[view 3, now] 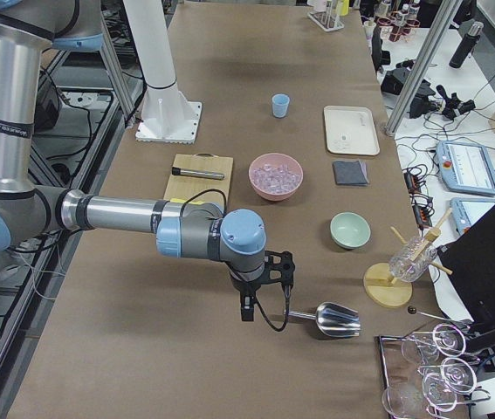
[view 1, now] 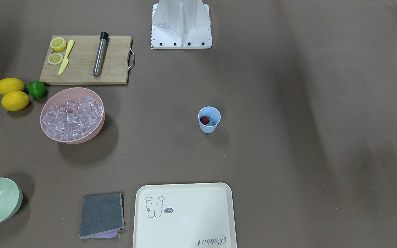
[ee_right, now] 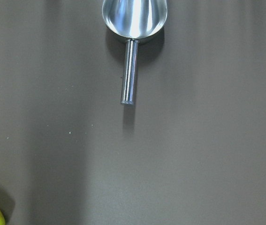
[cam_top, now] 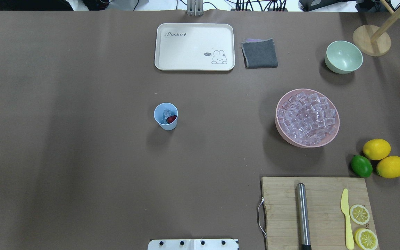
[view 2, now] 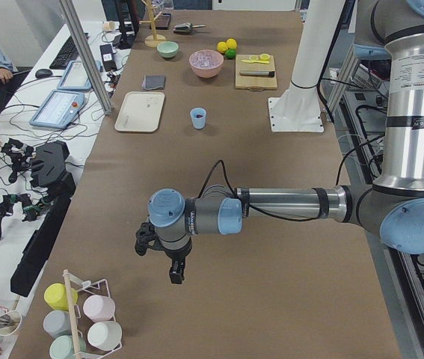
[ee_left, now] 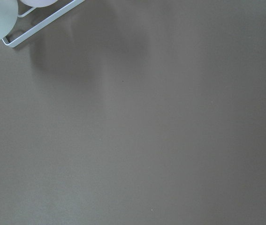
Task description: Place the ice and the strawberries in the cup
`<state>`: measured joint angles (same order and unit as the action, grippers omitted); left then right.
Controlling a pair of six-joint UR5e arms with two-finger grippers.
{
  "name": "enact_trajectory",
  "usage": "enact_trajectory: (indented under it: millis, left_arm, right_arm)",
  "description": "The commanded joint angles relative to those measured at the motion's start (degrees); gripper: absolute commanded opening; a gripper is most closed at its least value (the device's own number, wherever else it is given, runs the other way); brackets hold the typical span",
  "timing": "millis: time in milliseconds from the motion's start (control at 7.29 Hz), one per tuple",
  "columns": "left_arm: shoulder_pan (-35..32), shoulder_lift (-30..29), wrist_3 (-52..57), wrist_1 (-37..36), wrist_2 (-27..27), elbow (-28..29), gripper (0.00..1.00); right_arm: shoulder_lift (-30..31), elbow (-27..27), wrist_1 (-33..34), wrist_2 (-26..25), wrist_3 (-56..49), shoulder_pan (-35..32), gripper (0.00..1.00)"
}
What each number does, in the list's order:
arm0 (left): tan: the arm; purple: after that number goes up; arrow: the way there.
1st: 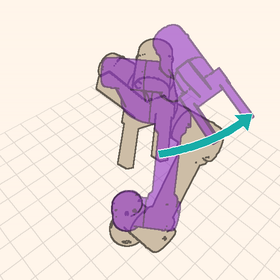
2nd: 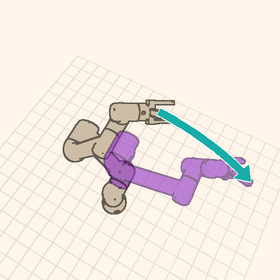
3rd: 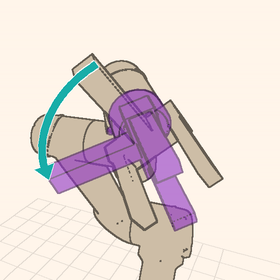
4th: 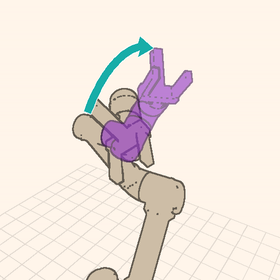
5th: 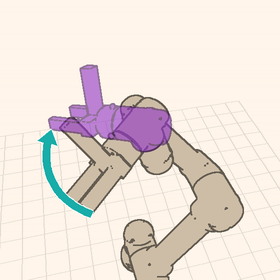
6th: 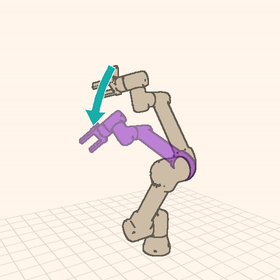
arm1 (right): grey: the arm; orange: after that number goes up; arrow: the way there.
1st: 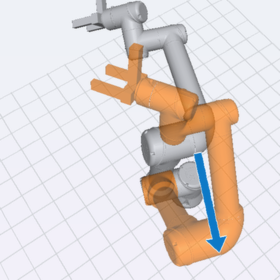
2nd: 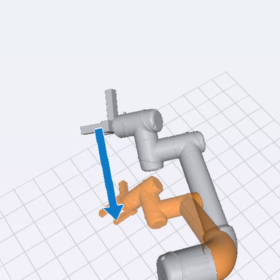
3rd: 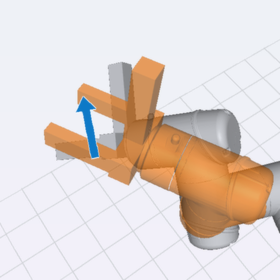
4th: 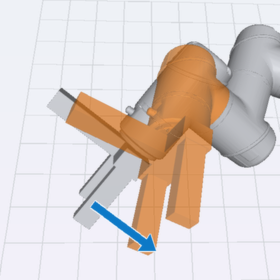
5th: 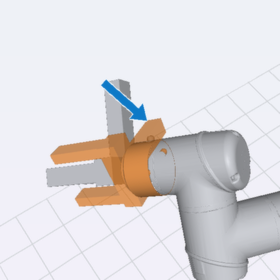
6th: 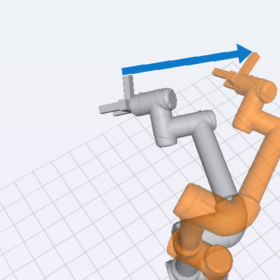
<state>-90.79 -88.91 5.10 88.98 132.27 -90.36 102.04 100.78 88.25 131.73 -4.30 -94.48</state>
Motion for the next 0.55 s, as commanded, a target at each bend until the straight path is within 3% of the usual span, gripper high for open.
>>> enact_trajectory:
  millis: [0, 412]
  left_arm:
    - [0.0, 0.0, 0.0, 0.0, 0.0, -0.2, 0.98]
    - [0.0, 0.0, 0.0, -0.1, 0.0, -0.4, 0.98]
  right_arm:
    - [0.0, 0.1, 0.0, 0.5, -0.1, 0.0, 1.0]
    - [0.0, 0.1, 0.0, 0.9, 0.0, 0.0, 1.0]
